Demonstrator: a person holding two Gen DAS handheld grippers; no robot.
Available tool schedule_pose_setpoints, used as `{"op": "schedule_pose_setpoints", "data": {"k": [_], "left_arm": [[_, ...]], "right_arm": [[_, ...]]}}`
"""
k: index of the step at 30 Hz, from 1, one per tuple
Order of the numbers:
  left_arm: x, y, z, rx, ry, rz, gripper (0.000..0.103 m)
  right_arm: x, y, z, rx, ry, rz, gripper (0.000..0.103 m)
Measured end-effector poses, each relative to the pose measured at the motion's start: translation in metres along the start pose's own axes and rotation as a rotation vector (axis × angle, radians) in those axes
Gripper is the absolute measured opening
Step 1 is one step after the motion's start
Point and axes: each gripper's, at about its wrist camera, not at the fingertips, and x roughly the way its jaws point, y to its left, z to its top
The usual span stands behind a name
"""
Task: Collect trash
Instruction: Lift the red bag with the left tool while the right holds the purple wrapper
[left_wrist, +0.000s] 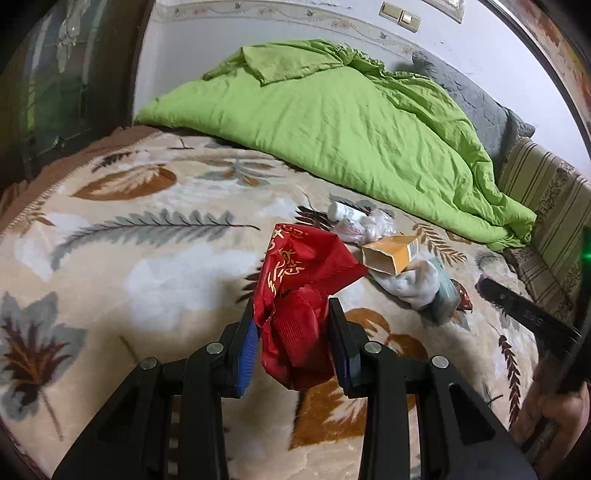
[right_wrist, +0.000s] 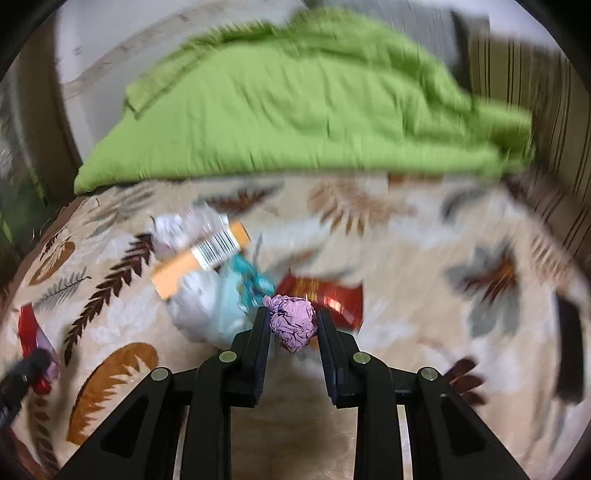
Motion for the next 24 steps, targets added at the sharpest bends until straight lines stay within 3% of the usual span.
{"op": "schedule_pose_setpoints", "data": {"k": [5, 8, 12, 18, 24], "left_arm": [[-0.023, 0.004, -0.005, 0.019, -0.043, 0.063, 0.034], [-0.027, 0.013, -0.004, 0.006, -0.046, 0.099, 0.034], [-0.026, 0.02, -0.004, 0.0, -0.049, 0.126, 0.034], [-0.017, 0.013, -0.006, 0.039, -0.035, 0.149, 0.034], [-0.015, 0.007, -0.007, 0.076, -0.04, 0.172, 0.034]], "right_arm": [[-0.032, 0.026, -0.011, -0.062, -0.07, 0.119, 0.027], [-0.046, 0.047, -0.022, -0.113, -0.079, 0.223, 0.027], [-0.057, 0.067, -0.036, -0.148, -0.056, 0.299, 0.028], [-0.06, 0.085, -0.051, -0.217, -0.041, 0.295, 0.028], [-0.05, 0.083, -0.051, -0.204, -0.021, 0.292, 0.028]]}}
